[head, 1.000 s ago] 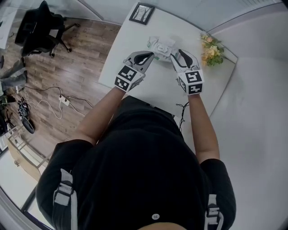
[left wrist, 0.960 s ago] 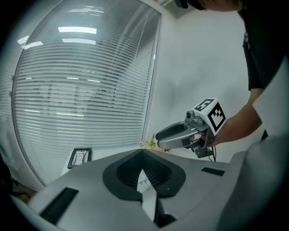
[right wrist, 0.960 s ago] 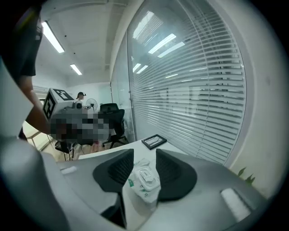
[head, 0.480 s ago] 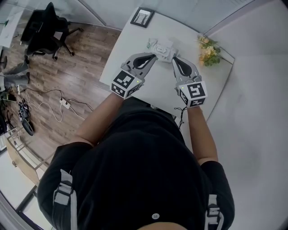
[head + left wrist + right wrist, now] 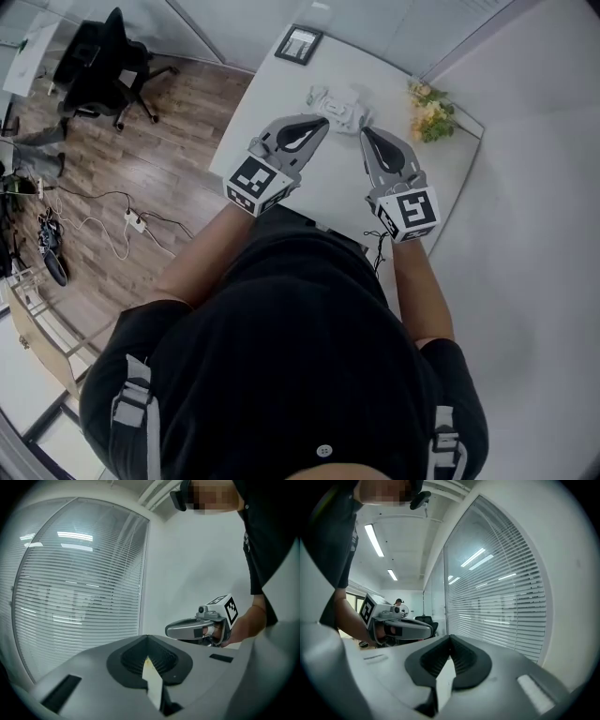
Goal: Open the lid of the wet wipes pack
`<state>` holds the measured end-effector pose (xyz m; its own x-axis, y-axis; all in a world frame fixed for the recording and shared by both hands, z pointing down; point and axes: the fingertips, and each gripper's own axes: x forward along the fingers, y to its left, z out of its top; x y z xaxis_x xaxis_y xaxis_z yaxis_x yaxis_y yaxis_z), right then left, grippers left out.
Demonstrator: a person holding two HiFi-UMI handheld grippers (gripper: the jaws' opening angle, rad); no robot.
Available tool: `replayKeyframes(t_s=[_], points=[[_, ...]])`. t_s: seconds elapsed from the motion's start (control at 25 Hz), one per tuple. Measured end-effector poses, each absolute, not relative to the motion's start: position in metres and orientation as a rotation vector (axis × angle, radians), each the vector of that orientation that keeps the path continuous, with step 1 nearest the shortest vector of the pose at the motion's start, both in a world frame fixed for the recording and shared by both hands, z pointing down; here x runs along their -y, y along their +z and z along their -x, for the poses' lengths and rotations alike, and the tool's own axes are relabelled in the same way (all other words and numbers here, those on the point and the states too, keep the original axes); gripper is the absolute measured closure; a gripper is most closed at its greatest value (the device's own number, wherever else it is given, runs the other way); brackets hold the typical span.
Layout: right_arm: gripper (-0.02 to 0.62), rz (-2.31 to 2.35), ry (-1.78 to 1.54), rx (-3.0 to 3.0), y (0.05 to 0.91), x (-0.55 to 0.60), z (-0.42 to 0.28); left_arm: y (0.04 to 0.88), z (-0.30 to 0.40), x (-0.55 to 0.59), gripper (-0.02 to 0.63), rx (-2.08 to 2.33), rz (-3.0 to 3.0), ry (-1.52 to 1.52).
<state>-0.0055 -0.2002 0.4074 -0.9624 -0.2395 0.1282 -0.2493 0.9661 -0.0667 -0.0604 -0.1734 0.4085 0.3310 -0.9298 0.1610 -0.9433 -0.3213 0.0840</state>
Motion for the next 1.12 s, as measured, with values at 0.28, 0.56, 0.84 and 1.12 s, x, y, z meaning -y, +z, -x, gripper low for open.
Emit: replayKeyframes(t_s=[0.28, 0.56, 0.84, 1.12], points=[[0.584, -0.366, 0.073, 3.051, 0.377, 0.187, -0.006, 0.382, 0.048, 0.162, 0.601, 1.745, -2.478, 0.090], [0.584, -0.368, 0.026, 3.073, 0.360, 0.179, -0.012, 0.363, 0.042, 0.160, 0.601, 1.753, -2.516, 0.054], [0.584, -0.367, 0.012, 3.087, 0.350, 0.178, -0.013, 0.352, 0.042, 0.160, 0.601, 1.757, -2.544, 0.055], [0.584, -0.350, -0.013, 3.090, 0.347, 0.175, -0.011, 0.351, 0.042, 0.159, 0.601, 1.749, -2.549, 0.057]])
